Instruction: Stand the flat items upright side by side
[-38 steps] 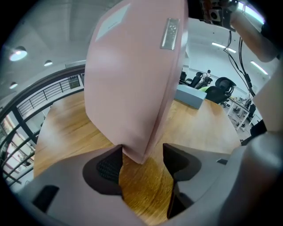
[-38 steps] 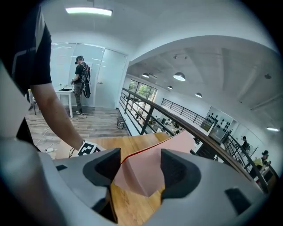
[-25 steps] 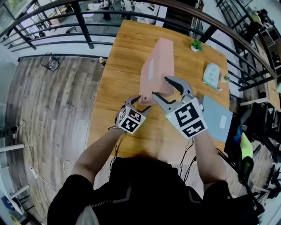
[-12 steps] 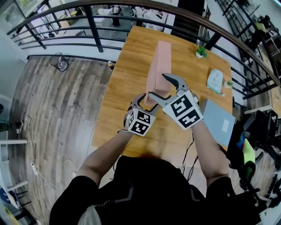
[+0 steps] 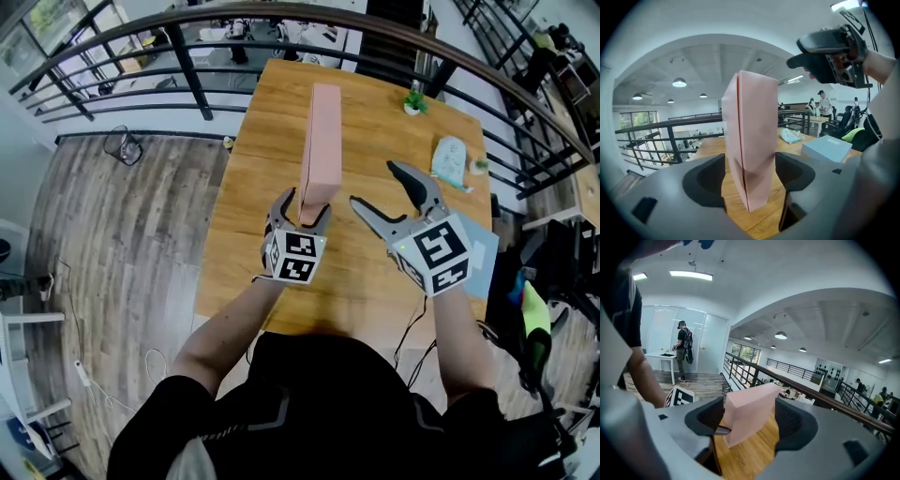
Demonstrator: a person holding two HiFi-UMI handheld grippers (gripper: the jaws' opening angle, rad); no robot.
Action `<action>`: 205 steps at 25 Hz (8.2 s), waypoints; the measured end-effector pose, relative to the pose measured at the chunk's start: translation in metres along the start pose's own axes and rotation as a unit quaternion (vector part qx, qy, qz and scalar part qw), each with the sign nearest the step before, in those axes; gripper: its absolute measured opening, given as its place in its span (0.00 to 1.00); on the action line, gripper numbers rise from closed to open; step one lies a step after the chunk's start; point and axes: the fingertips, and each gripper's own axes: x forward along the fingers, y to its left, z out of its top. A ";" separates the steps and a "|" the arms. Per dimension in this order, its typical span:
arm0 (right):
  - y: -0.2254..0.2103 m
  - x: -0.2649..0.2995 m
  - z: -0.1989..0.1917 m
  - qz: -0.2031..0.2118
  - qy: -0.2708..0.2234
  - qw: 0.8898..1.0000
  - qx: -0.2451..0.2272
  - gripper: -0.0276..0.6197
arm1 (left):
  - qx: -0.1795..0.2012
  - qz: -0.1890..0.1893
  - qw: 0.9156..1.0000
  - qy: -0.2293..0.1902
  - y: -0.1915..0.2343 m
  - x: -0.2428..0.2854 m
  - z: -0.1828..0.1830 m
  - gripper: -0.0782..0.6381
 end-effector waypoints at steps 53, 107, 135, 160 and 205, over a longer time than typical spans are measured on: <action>-0.002 -0.031 -0.087 -0.074 0.067 0.992 0.083 0.56 | -0.038 0.132 0.989 0.050 0.195 0.010 -0.001 0.54; -0.048 -0.134 -0.126 -0.150 0.027 0.975 0.163 0.56 | -0.042 0.067 0.997 0.007 0.123 -0.046 0.029 0.58; -0.147 -0.385 -0.343 -0.257 0.056 0.929 0.259 0.57 | 0.058 -0.232 0.971 0.022 -0.293 0.012 0.063 0.58; -0.107 -0.319 -0.568 -0.124 0.216 0.921 0.298 0.63 | 0.138 -0.267 0.919 0.254 -0.366 0.089 -0.115 0.58; -0.134 -0.282 -0.406 -0.101 0.268 0.957 0.045 0.59 | 0.180 -0.323 0.868 0.332 -0.332 0.057 -0.162 0.46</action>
